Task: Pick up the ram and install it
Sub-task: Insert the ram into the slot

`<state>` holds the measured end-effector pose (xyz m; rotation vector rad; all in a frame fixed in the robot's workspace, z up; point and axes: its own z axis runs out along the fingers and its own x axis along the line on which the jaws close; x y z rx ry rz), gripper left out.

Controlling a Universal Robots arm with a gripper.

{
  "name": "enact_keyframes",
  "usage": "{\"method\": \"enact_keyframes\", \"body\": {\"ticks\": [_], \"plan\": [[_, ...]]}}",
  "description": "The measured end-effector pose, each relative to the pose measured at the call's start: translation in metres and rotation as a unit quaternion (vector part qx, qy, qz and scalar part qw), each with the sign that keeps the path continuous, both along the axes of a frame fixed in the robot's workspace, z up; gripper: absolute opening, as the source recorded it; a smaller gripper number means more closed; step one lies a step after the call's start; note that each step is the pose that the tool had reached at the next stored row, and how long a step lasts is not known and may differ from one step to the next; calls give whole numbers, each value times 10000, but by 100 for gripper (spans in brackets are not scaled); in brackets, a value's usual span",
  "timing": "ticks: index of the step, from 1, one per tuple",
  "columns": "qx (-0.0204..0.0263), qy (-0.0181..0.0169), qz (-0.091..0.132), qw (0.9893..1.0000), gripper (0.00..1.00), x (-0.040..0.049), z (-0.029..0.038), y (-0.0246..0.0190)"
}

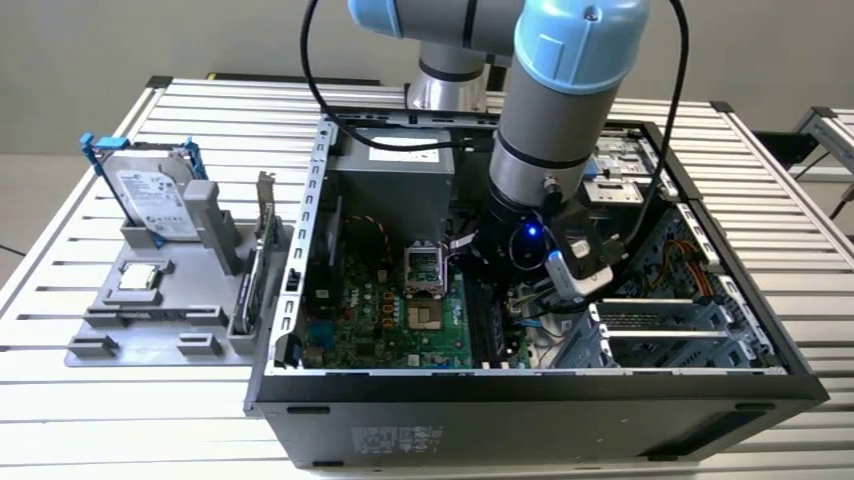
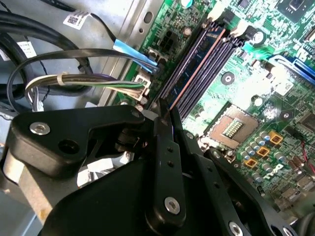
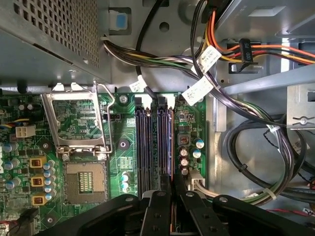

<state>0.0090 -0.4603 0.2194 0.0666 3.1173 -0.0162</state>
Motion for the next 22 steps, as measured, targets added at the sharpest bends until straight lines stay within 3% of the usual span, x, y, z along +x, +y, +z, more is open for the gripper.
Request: {"method": "enact_keyframes", "body": {"ticks": [22], "plan": [[-7, 2, 0, 10000, 0, 0, 19, -3]]}}
